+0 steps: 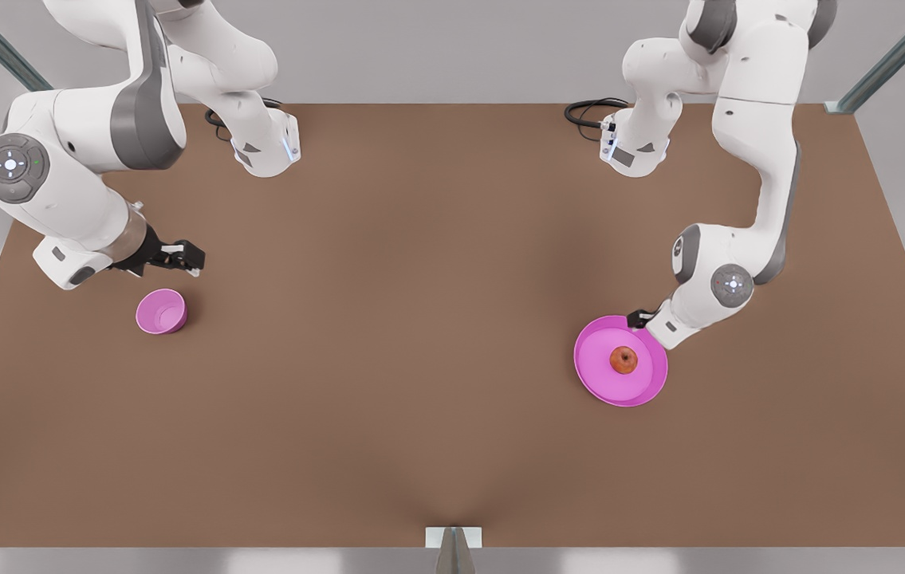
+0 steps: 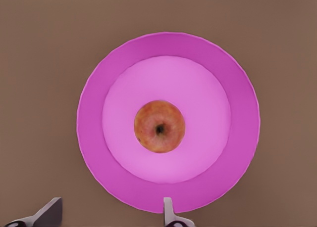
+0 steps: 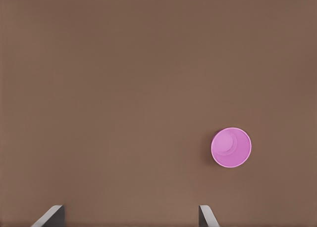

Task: Use the left arm to pick up the apple from the plate, transfer it to the gripper of the right arm, and then use the right arm to place it into the bowl

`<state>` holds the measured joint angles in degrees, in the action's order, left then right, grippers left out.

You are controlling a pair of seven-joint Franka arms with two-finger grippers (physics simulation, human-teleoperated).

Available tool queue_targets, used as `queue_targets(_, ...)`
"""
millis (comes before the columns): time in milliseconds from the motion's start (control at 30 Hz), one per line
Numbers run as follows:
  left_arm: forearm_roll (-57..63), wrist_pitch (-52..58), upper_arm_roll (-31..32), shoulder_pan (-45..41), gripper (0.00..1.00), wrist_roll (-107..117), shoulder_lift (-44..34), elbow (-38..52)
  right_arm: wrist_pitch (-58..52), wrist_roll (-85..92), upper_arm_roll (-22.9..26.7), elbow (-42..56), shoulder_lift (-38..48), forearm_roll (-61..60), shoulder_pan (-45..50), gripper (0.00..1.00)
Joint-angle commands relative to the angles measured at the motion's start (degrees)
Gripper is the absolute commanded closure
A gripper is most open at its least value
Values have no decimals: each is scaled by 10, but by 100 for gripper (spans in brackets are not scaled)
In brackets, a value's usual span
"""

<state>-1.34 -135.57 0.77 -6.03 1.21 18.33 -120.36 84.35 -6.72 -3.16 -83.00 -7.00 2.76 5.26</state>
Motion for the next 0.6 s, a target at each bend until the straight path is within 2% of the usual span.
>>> queue_targets(0,0,-178,0,0,0,-51,14,-5,1,16,0,0,1,-1,0,0)
queue_targets(367,-50,-210,4,-27,0,-51,65,-19,-1,17,0,0,1,-4,-1,0)
queue_targets(567,-69,-275,11,-28,0,-50,113,-22,-1,18,0,0,0,-4,-2,0)
